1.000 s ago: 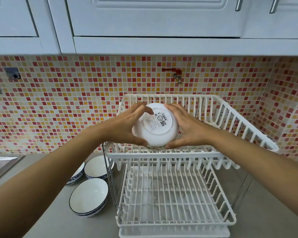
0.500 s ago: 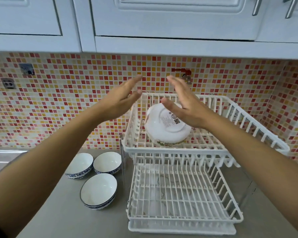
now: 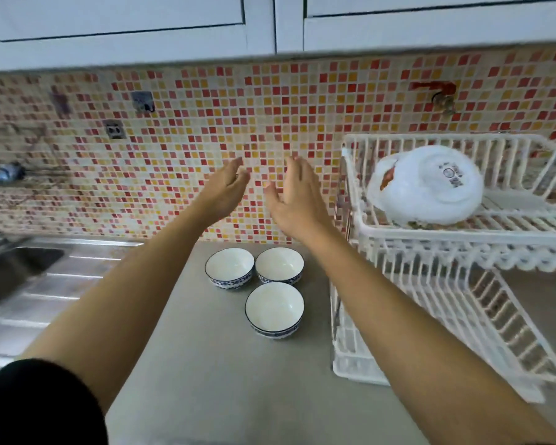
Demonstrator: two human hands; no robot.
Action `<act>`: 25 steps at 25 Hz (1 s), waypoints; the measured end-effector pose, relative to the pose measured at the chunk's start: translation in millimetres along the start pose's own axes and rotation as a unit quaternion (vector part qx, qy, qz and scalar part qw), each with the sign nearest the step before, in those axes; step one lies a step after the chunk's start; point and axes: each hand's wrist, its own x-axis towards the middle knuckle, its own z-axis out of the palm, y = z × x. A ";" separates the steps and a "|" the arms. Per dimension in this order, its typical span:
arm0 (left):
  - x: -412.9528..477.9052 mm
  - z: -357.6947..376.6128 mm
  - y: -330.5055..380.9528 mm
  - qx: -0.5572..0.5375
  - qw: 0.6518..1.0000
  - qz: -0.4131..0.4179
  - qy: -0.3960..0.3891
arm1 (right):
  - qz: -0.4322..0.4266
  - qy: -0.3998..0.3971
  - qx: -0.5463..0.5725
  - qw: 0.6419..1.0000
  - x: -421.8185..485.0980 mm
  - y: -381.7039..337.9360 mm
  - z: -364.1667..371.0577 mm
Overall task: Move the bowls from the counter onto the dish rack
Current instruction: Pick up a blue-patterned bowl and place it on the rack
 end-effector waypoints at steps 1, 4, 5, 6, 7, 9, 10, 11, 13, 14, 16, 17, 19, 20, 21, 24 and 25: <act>-3.9 6.9 -18.6 0.009 1.000 -0.022 -0.017 | 0.026 -0.020 -0.009 0.999 -3.3 8.0 22.0; -15.8 41.7 -74.2 0.040 0.992 -0.086 -0.085 | 0.143 -0.075 -0.021 0.987 -17.4 52.6 79.5; -21.0 57.8 -91.5 0.050 0.987 -0.104 -0.114 | 0.185 -0.091 -0.030 0.978 -24.6 71.5 94.9; -26.0 74.0 -106.3 0.057 0.982 -0.119 -0.138 | 0.226 -0.106 -0.038 0.968 -32.4 92.6 110.2; -31.4 91.2 -119.7 0.063 0.976 -0.134 -0.160 | 0.261 -0.114 -0.043 0.958 -40.7 111.2 122.7; -41.7 125.9 -141.5 0.078 0.967 -0.142 -0.199 | 0.317 -0.129 -0.059 0.938 -57.3 145.3 146.3; -47.5 141.7 -149.8 0.088 0.963 -0.139 -0.212 | 0.334 -0.145 -0.068 0.929 -65.2 158.9 155.7; -52.5 155.6 -157.9 0.077 0.960 -0.159 -0.215 | 0.349 -0.166 -0.073 0.919 -71.9 168.6 162.8; -60.0 180.6 -174.1 0.072 0.946 -0.223 -0.226 | 0.388 -0.204 -0.064 0.896 -82.7 184.6 177.7; -63.1 190.4 -180.5 0.065 0.938 -0.247 -0.233 | 0.402 -0.220 -0.063 0.887 -87.7 189.3 183.3; -66.3 203.7 -186.9 0.031 0.925 -0.288 -0.246 | 0.408 -0.238 -0.066 0.879 -95.4 193.1 191.5; -67.7 206.5 -188.3 0.009 0.921 -0.302 -0.247 | 0.409 -0.241 -0.063 0.878 -97.9 194.6 194.6; -67.3 207.3 -189.5 -0.013 0.915 -0.320 -0.245 | 0.420 -0.232 -0.029 0.877 -100.5 194.3 197.0; -66.7 206.1 -189.5 -0.008 0.914 -0.323 -0.247 | 0.424 -0.234 -0.014 0.875 -101.1 193.6 198.1; -67.0 204.1 -188.8 -0.004 0.912 -0.325 -0.250 | 0.421 -0.236 -0.007 0.876 -101.1 189.6 196.2; -68.3 185.7 -187.2 0.002 0.915 -0.326 -0.240 | 0.386 -0.223 -0.022 0.895 -97.3 173.5 186.4; -66.6 174.5 -186.1 0.004 0.920 -0.319 -0.229 | 0.362 -0.217 -0.029 0.906 -92.7 166.1 180.4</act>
